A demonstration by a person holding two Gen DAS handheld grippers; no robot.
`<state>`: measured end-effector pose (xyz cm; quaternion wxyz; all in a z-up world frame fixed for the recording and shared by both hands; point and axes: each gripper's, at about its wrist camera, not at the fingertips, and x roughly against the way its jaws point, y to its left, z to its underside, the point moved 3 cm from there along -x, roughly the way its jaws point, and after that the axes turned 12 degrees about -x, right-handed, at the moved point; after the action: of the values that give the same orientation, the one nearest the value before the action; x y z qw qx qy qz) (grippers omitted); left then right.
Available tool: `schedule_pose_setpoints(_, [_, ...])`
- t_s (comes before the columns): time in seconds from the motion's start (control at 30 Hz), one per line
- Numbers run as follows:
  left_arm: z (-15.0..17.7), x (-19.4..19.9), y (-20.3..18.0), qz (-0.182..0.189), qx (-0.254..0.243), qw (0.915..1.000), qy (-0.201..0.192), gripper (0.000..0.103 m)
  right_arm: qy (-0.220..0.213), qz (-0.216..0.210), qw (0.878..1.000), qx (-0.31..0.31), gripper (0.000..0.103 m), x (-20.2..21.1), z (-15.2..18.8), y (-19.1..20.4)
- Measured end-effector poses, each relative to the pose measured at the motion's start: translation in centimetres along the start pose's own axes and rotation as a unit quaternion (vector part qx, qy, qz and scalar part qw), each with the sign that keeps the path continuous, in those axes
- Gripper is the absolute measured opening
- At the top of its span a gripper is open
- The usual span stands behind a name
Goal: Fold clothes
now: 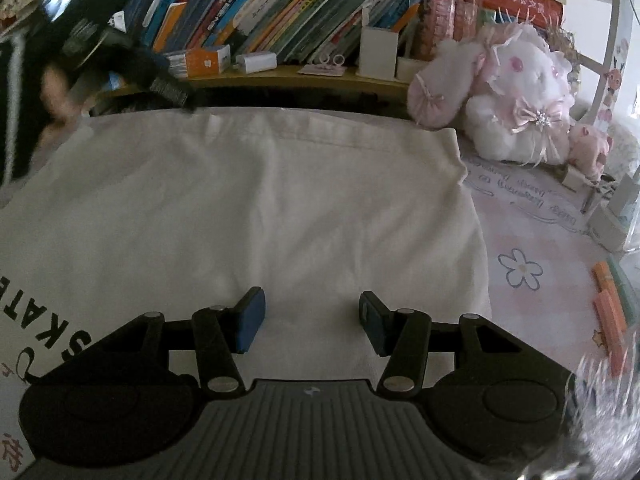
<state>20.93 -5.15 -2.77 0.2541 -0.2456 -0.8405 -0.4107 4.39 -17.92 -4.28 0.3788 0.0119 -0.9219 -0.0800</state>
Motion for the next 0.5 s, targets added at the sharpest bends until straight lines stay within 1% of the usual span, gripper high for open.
schedule_pose_setpoints(0.07, [-0.5,0.4,-2.1,0.016,-0.027,0.9994,-0.011,0.080,0.000,-0.002,1.000,0.003,0.050,-0.1,0.0,0.1])
schedule_pose_setpoints(0.13, [-1.6,0.2,-3.9,0.026,-0.046,0.9985,-0.012,0.080,0.001,-0.004,1.000,0.006,0.050,-0.2,-0.1,0.2])
schedule_pose_setpoints(0.17, [-2.2,-0.1,-4.7,0.031,-0.051,0.9982,-0.009,0.080,0.001,-0.005,1.000,0.007,0.050,-0.2,-0.1,0.3])
schedule_pose_setpoints(0.23, [-2.9,-1.0,-5.2,0.042,-0.040,0.9983,0.001,0.080,0.002,-0.007,1.000,0.011,0.050,-0.3,-0.1,0.4])
schedule_pose_setpoints(0.3, [-3.1,-2.4,-4.4,0.044,-0.009,0.9988,0.022,0.081,0.002,-0.009,1.000,0.013,0.051,-0.4,-0.1,0.5])
schedule_pose_setpoints(0.4, [-2.3,-3.9,-1.2,0.028,0.066,0.9959,0.054,0.080,0.002,-0.012,1.000,0.011,0.051,-0.4,-0.2,0.4])
schedule_pose_setpoints(0.47, [-1.2,-3.6,1.5,0.018,0.130,0.9894,0.062,0.080,0.002,-0.016,1.000,0.010,0.051,-0.5,-0.2,0.2])
schedule_pose_setpoints(0.5, [-0.3,-3.0,2.8,0.014,0.164,0.9844,0.062,0.080,0.001,-0.018,1.000,0.009,0.052,-0.5,-0.2,0.2])
